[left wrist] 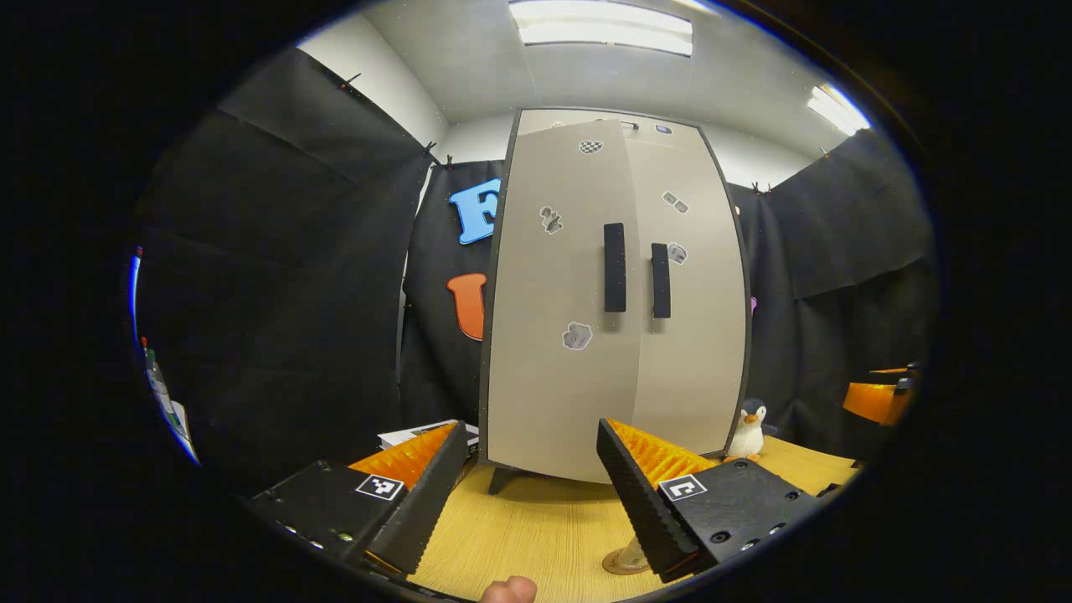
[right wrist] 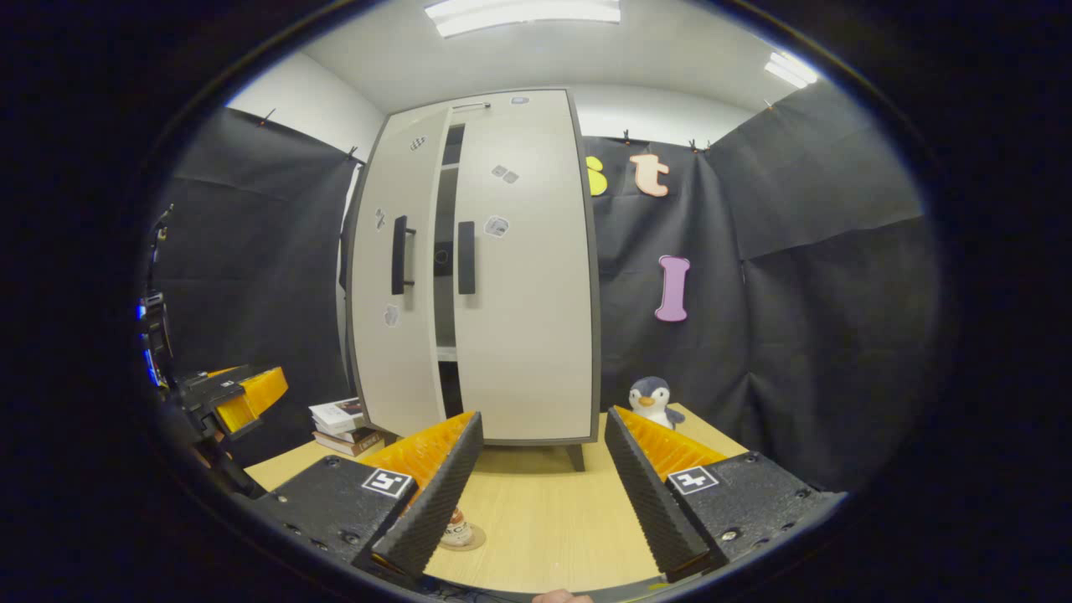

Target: Grasp the bottle in the cabinet with the left hand and place it on the coaster, then close the right door with the right hand and the left door with the left hand.

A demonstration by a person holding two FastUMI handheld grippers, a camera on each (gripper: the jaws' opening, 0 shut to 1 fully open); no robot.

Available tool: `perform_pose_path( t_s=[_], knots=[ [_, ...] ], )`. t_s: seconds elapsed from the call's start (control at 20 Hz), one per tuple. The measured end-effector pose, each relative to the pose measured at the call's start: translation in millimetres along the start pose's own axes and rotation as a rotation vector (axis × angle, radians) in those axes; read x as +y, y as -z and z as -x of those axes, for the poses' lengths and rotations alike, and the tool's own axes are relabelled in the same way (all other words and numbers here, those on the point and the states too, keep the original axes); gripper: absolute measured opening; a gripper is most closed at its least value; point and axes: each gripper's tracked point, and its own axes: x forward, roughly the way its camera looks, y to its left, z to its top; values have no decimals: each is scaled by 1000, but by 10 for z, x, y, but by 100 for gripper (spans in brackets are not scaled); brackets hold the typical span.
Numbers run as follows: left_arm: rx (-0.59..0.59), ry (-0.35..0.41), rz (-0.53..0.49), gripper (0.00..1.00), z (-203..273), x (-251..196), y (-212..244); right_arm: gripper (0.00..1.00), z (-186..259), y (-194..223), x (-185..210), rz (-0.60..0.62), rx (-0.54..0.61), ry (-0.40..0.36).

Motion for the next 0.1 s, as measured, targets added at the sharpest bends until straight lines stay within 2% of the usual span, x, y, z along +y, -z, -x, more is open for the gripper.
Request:
perform_pose_path(
  t_s=[0.1],
  knots=[
    [-1,-1,-6,95,9,4,4,96,14,13,-8,-5,2,2]
  ],
)
